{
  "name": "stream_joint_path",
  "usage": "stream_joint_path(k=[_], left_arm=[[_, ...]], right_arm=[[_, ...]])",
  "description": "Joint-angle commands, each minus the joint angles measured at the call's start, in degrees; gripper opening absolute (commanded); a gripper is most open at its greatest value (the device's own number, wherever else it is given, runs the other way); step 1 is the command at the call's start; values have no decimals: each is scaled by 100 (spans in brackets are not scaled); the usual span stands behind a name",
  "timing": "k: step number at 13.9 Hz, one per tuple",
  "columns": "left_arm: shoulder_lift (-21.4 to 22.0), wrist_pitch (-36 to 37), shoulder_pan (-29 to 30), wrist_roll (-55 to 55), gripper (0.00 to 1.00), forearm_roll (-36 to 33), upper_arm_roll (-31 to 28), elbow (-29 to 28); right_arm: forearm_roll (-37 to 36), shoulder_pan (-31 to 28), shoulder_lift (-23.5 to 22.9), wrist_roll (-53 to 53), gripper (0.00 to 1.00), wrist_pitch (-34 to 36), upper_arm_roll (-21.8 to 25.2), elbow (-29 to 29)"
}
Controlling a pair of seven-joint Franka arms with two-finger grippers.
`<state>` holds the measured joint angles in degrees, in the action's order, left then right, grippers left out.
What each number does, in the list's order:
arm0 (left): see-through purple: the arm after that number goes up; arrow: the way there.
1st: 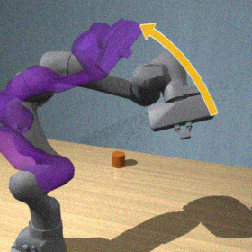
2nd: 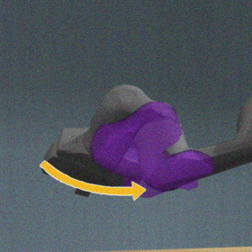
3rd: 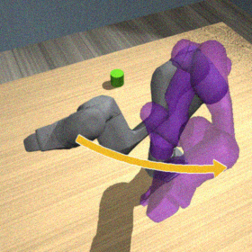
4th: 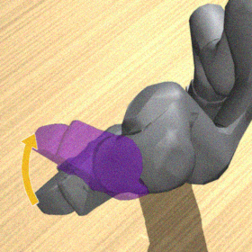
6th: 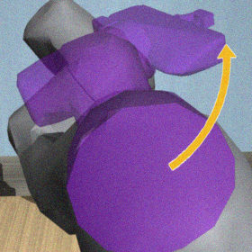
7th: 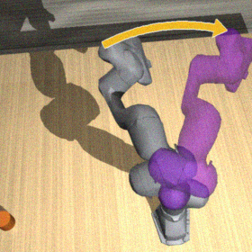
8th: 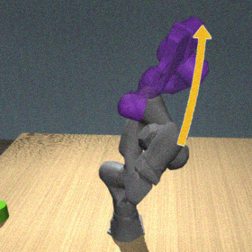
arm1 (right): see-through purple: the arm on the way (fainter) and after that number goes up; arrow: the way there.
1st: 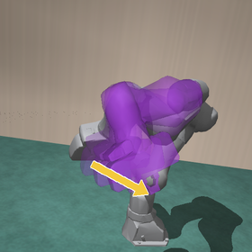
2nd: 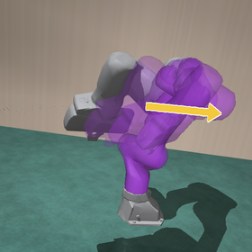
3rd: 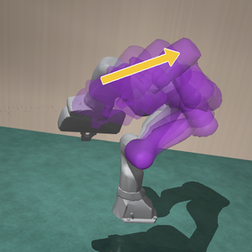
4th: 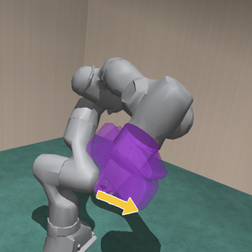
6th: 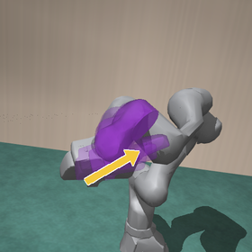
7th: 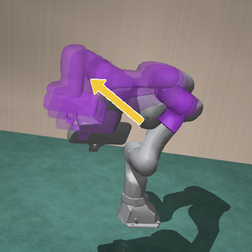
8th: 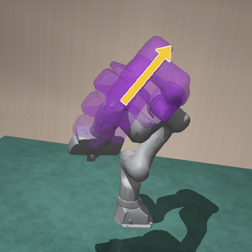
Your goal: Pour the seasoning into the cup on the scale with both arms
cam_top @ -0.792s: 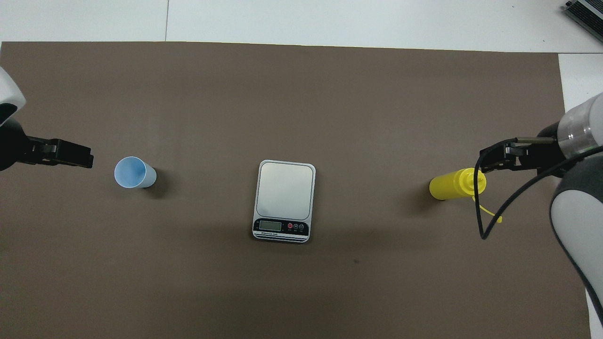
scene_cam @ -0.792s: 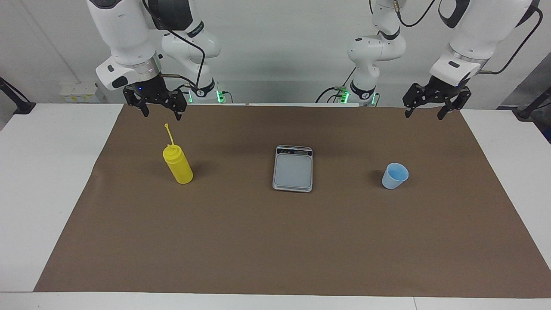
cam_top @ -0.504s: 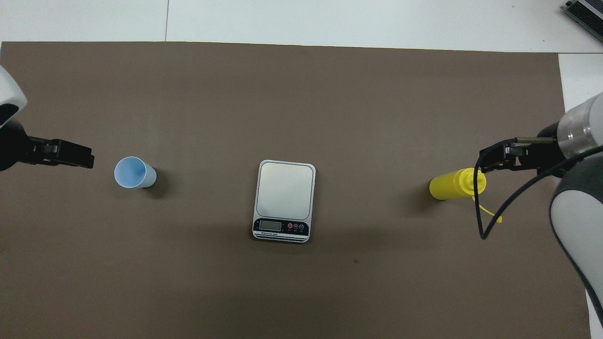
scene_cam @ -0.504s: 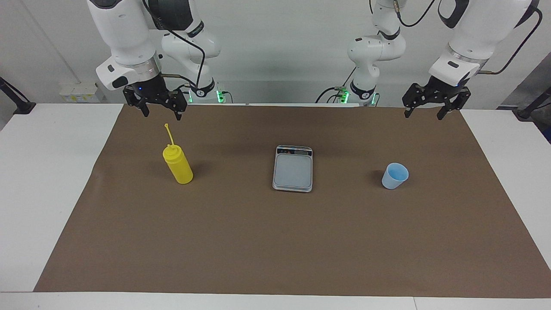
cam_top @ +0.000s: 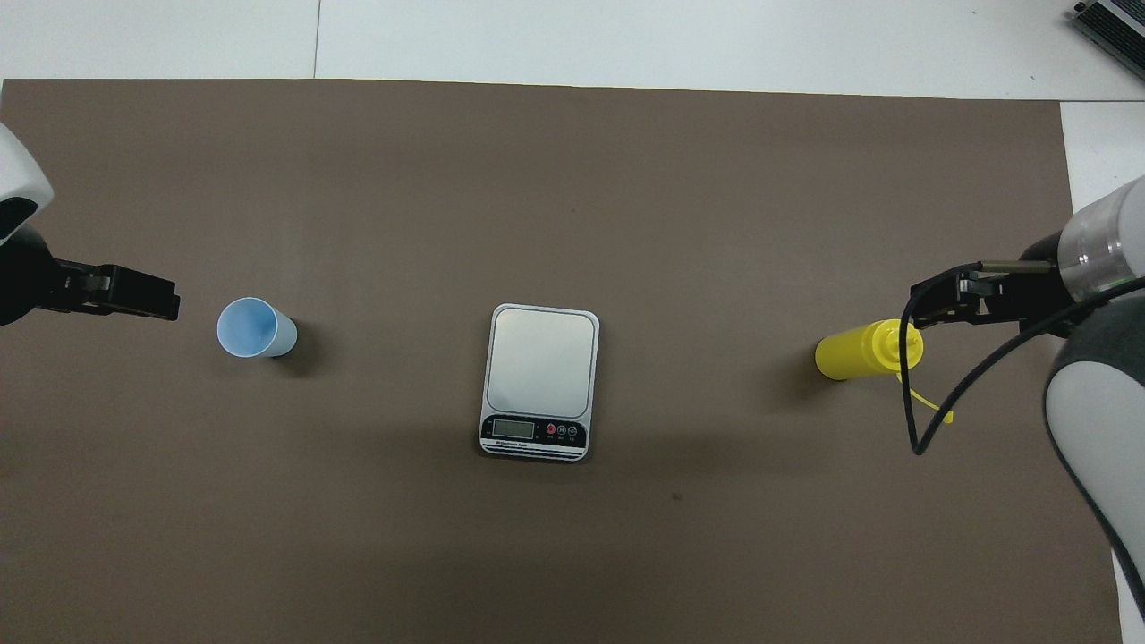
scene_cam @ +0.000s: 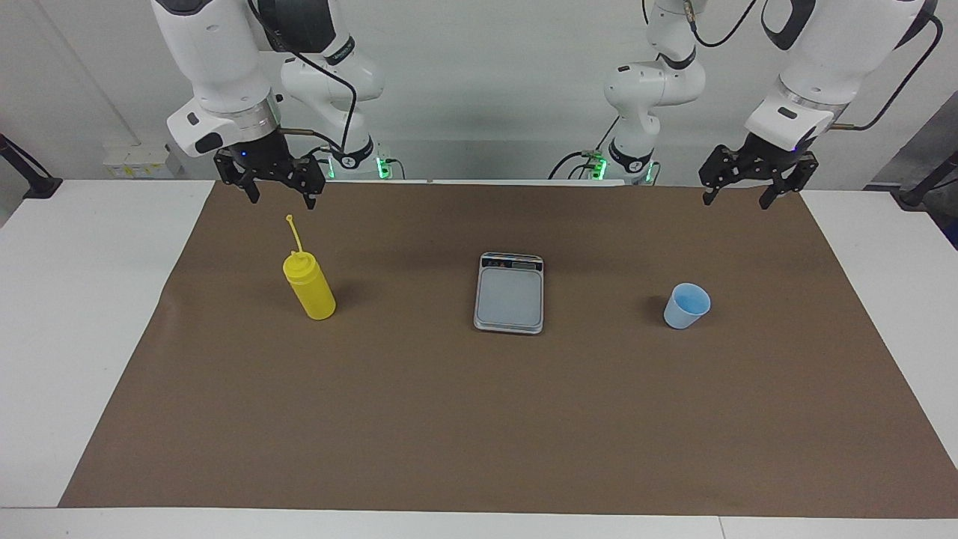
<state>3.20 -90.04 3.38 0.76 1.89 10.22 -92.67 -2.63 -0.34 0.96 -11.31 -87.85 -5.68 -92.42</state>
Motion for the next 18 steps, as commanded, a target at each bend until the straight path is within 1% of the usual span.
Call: stream_joint_path(k=[1,2,4,6,8,11,13,14,16,18], left_arm=[[153,-162,83,38,100,83,-11,-389],[250,-415,93,64,100,83,-12,-688],[251,-829,154,56,100,83,-20,-1076],[155,-1232,206,30,100,83,-20,-1349],[-12,-1690,460,-6,100,92,-12,-1630],[-302,-2278,637,-409,100,92,-12,-1929],[-442,-2936,629,-883,100,92,-12,-2324],[-435,-3227,637,-911,100,92,-12,-2552],[-531,-3475,664,-963,100,92,-12,-2729],[-488,-3835,655,-1095,100,92,-12,-3123]], right_arm=[[17,-53,10,94,100,14,-21,-13],[17,-53,10,94,100,14,-21,-13],[17,-53,10,94,100,14,-21,-13],[17,-53,10,94,100,14,-21,-13],[17,-53,10,94,100,14,-21,-13],[17,-53,10,94,100,14,-21,-13],[17,-53,10,94,100,14,-21,-13],[17,-53,10,103,100,14,-21,-13],[17,-53,10,94,100,14,-21,-13],[17,-53,10,94,100,14,-21,-13]])
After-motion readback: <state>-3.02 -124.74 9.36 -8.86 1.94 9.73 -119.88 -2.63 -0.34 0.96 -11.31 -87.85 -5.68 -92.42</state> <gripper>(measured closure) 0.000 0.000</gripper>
